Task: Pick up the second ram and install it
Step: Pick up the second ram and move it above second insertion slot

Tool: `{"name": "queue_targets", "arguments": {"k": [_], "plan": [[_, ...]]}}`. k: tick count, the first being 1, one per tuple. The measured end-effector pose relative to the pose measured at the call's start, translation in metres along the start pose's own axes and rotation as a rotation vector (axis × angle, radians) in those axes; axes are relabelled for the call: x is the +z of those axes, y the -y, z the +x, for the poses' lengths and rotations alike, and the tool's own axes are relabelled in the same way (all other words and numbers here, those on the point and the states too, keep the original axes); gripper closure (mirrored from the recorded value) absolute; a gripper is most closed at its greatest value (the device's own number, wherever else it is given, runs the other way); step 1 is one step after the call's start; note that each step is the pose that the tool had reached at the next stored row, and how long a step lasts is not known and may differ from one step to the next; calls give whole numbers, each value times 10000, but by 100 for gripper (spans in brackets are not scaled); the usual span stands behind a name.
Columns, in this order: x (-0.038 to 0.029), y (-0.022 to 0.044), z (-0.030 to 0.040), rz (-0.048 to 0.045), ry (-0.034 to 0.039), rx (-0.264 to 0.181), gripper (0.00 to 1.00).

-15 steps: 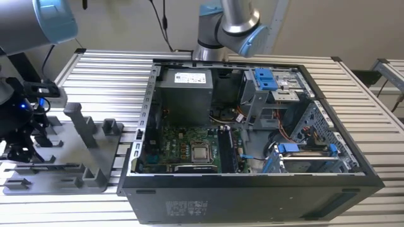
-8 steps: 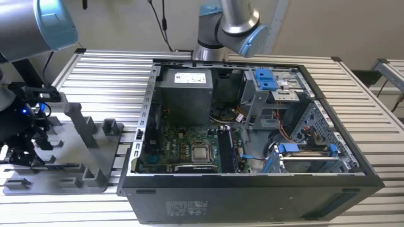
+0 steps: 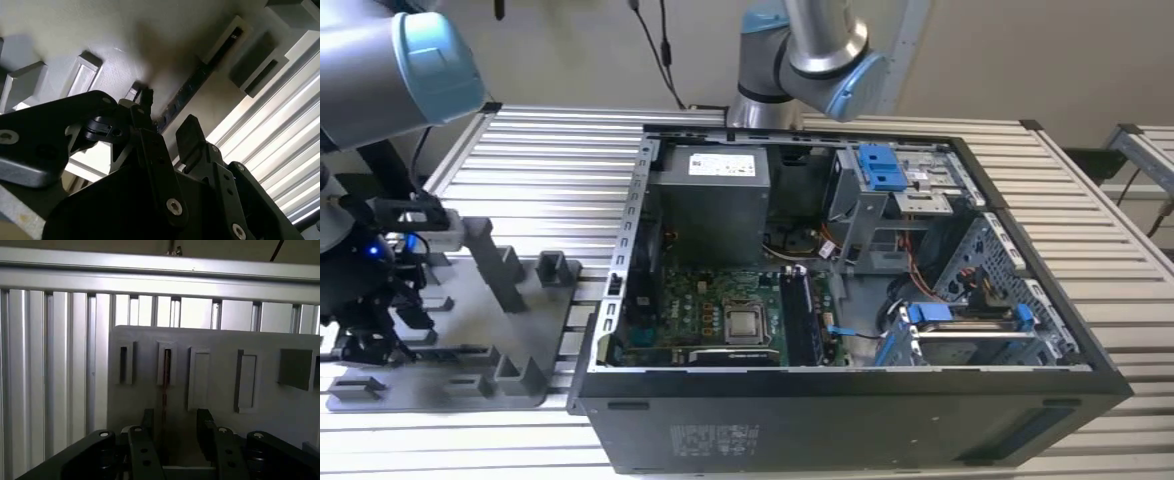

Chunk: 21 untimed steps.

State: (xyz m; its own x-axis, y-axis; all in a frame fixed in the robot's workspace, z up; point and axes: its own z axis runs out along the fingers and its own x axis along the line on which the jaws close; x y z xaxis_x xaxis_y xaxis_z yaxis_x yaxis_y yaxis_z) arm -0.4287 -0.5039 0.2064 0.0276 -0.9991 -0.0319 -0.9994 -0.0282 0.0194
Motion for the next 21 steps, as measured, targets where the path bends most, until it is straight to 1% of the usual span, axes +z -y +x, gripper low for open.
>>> {"name": "queue_targets", "arguments": {"k": [3, 6, 9, 12, 19, 20, 21], "plan": [[31, 0, 49, -1, -1, -1, 52], [72, -1, 69, 12, -1, 0, 52], [100, 0, 71, 78, -4, -2, 52], [108, 0, 71, 100, -2, -3, 52], [108, -1, 71, 99, -7, -3, 52], [108, -1, 72, 99, -8, -3, 54], [108, -1, 72, 99, -9, -3, 60]]}}
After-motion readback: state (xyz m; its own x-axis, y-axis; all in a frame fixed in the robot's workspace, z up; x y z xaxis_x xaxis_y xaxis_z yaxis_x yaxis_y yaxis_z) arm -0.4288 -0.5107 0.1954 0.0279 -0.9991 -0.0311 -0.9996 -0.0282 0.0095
